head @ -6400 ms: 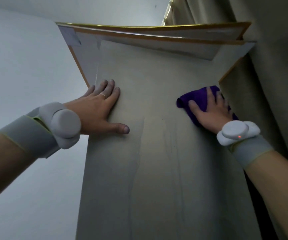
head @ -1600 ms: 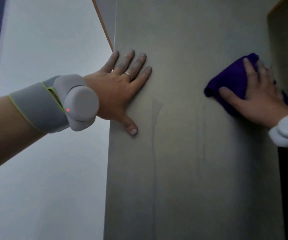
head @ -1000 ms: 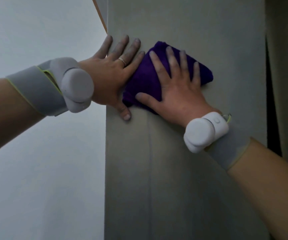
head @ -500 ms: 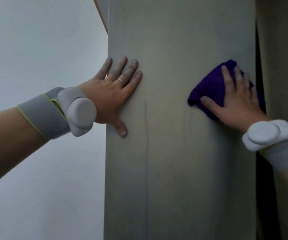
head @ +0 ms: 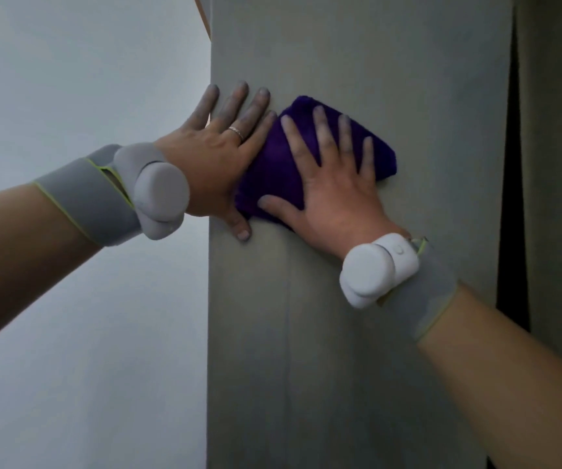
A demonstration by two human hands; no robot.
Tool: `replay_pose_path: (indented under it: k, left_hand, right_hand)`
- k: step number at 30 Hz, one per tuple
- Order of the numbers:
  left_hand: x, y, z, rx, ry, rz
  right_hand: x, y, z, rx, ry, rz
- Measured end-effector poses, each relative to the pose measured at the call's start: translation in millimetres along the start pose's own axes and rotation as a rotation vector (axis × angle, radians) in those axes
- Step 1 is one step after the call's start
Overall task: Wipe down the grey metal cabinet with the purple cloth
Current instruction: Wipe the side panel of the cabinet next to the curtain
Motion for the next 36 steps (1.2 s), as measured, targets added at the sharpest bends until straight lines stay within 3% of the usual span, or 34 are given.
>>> replay_pose_path:
  k: [5,13,18,24,30,36]
  left_hand:
    - [-2,-5,-4,-0.009,0.015,0.029]
    - [-13,-24,-17,-0.042,0.044,0.043]
    - [-20,-30,-19,-0.038,0.042,0.036]
    - [-23,-29,-18,-0.049,0.013,0.019]
    - [-22,-30,-21,-0.041,0.003,0.017]
    - [-21,-32,-25,-0.054,-0.012,-0.017]
  right_hand:
    - [3,-16,-27,-0.015,0.014,0.034]
    - [7,-90,-111,-0.268,0.041,0.146]
    - [8,-106,-115,-0.345,0.129,0.113]
    - [-1,-89,-68,-0.266,0.060,0.108]
    - [-16,-62,4,-0.032,-0.023,0.059]
    - [-14,-65,-2,0.020,-0.040,0.056]
Point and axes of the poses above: each hand's wrist, its own y-axis towards the middle knuckle, its own x-axis out of the back of the hand, z = x × y, the point moved 1 cm from there along y, towards the middle knuckle, and after that the axes turned 7 degrees about x, right-handed, at the moved point
